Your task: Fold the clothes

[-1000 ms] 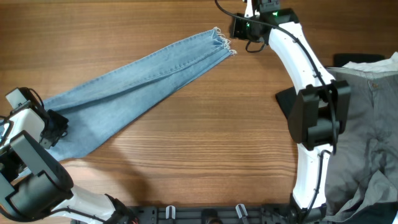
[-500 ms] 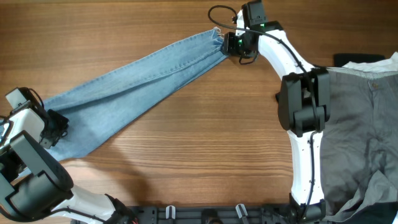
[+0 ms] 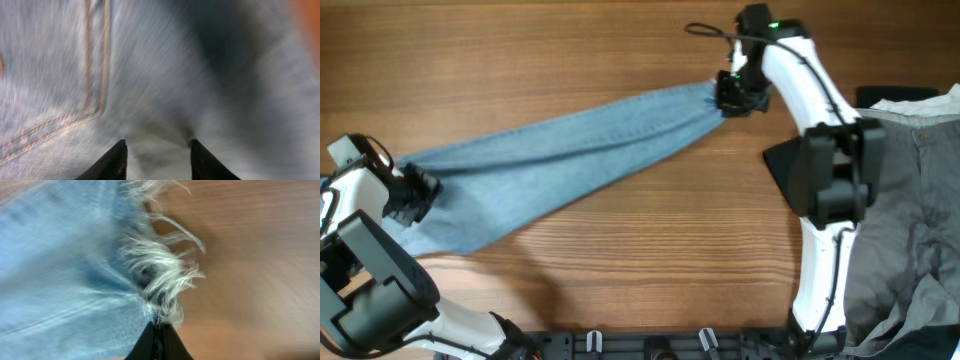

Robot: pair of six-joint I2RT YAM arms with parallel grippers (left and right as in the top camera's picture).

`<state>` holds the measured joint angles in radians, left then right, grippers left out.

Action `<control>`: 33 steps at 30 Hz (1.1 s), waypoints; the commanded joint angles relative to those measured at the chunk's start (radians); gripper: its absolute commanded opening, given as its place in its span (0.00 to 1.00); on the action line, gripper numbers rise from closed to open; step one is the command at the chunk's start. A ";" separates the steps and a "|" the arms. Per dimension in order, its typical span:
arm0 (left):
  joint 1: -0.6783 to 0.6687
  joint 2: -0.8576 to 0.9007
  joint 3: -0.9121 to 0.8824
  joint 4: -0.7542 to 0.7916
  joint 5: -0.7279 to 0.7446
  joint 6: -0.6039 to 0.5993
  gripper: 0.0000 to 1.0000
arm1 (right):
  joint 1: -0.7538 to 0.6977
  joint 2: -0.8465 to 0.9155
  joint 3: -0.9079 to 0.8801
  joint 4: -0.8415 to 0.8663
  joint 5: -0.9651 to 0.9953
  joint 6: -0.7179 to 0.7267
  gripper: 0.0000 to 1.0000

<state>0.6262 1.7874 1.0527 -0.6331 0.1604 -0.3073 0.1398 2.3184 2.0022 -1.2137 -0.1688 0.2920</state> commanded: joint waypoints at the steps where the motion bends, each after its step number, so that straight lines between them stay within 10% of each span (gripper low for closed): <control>1: -0.038 -0.079 0.063 -0.024 0.150 0.018 0.45 | -0.031 -0.098 0.000 -0.075 0.058 -0.005 0.53; 6: -0.099 -0.136 0.063 -0.111 0.137 0.107 0.43 | -0.038 -0.134 0.000 -0.111 -0.099 -0.087 0.48; 9: -0.145 -0.156 0.063 -0.143 0.126 0.121 0.38 | -0.007 -0.131 -0.012 -0.107 -0.161 -0.090 0.21; 17: -0.199 -0.278 0.063 -0.196 0.100 0.121 0.39 | 0.073 -0.128 -0.228 0.126 -0.123 0.021 0.49; 23: -0.199 -0.425 0.063 -0.228 0.096 0.121 0.43 | 0.085 -0.128 -0.362 0.340 -0.147 0.058 0.06; 33: -0.199 -0.442 0.062 -0.278 0.061 0.121 0.46 | 0.075 -0.137 -0.483 0.865 -0.412 0.128 0.08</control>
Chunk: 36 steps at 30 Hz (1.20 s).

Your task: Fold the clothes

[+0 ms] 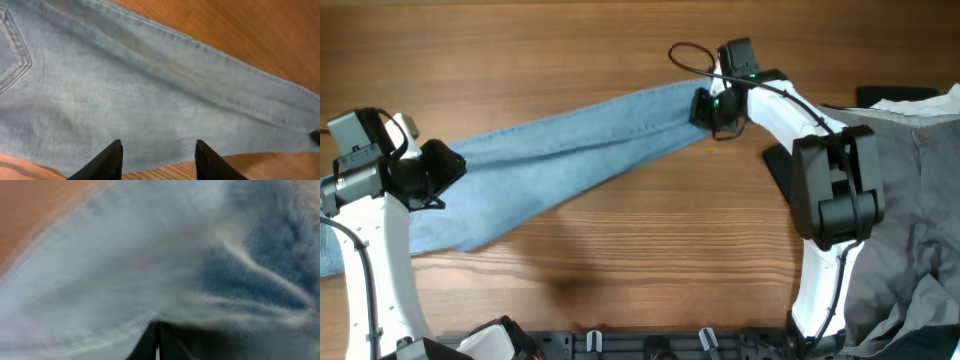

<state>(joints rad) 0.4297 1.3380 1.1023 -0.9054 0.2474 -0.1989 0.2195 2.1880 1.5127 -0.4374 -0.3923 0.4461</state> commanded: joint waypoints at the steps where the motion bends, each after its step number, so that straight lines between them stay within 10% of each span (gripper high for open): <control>1: -0.002 0.010 0.013 -0.006 -0.041 0.013 0.47 | -0.019 -0.021 0.011 0.227 -0.303 -0.017 0.12; 6: -0.002 0.027 0.011 -0.005 -0.070 0.013 0.48 | -0.039 -0.066 0.012 0.218 -0.311 -0.006 0.15; 16: -0.002 0.053 0.011 0.002 -0.070 0.013 0.47 | 0.299 -0.075 0.012 -0.145 0.009 -0.562 0.27; 23: -0.003 0.053 0.011 0.002 -0.070 0.013 0.48 | 0.417 -0.004 0.012 0.041 0.187 -0.503 0.05; 36: -0.002 0.053 0.011 0.005 -0.076 0.013 0.50 | 0.423 0.051 0.011 0.105 0.095 -0.494 0.04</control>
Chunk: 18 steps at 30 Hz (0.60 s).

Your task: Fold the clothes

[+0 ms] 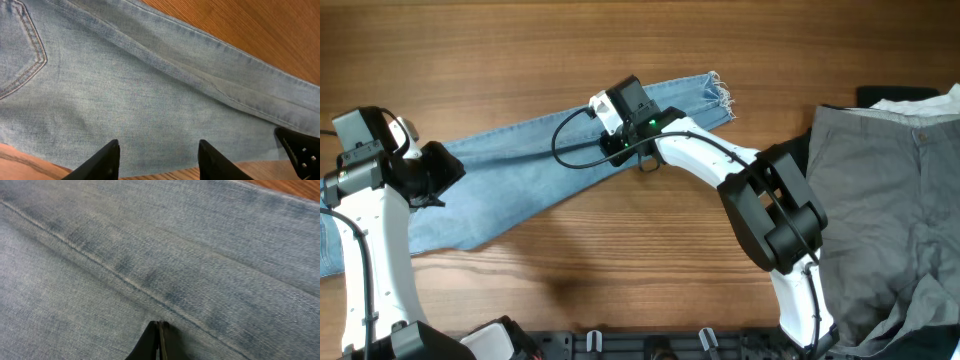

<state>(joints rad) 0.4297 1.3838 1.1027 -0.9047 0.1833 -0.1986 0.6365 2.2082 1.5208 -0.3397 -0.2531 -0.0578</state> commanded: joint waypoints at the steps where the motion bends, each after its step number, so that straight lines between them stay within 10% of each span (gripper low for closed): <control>1: -0.002 0.007 0.010 0.006 -0.018 0.013 0.50 | 0.006 0.042 0.003 0.016 -0.047 0.024 0.04; 10: -0.002 0.007 0.010 0.003 -0.021 0.012 0.51 | -0.058 0.022 0.045 0.417 0.517 0.188 0.04; 18: -0.002 0.007 0.010 -0.002 -0.021 0.013 0.53 | -0.132 -0.109 0.088 0.002 0.503 0.160 0.28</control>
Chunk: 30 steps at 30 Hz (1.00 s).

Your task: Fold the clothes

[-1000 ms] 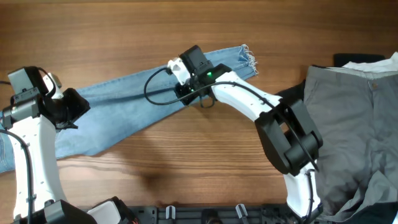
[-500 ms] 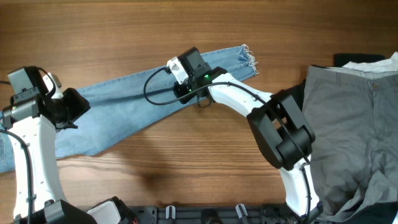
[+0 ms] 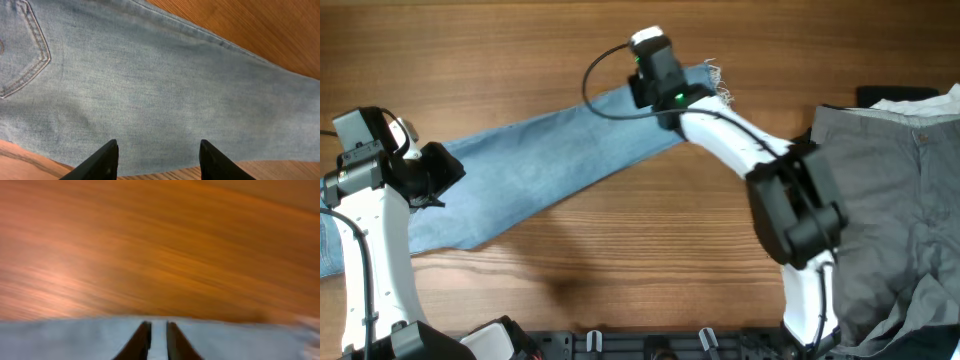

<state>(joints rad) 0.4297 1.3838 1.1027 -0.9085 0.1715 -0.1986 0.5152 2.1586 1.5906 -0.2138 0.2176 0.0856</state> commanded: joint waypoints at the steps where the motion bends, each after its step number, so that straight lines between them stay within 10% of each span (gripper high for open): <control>1: -0.002 0.007 0.010 0.001 -0.009 0.013 0.53 | -0.023 -0.064 0.018 -0.192 0.005 0.047 0.32; 4: -0.002 0.007 0.010 -0.002 -0.009 0.012 0.53 | -0.105 -0.064 0.018 -0.382 -0.213 0.110 0.53; 9: -0.003 0.007 0.010 -0.019 -0.008 0.012 0.52 | -0.317 -0.064 0.018 -0.461 -0.579 0.156 0.58; 30: -0.003 0.007 0.010 -0.025 -0.005 0.012 0.55 | -0.445 0.078 0.017 -0.371 -0.592 0.042 0.28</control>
<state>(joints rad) 0.4297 1.3838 1.1027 -0.9356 0.1688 -0.1986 0.0711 2.2276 1.6051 -0.5861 -0.3840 0.1436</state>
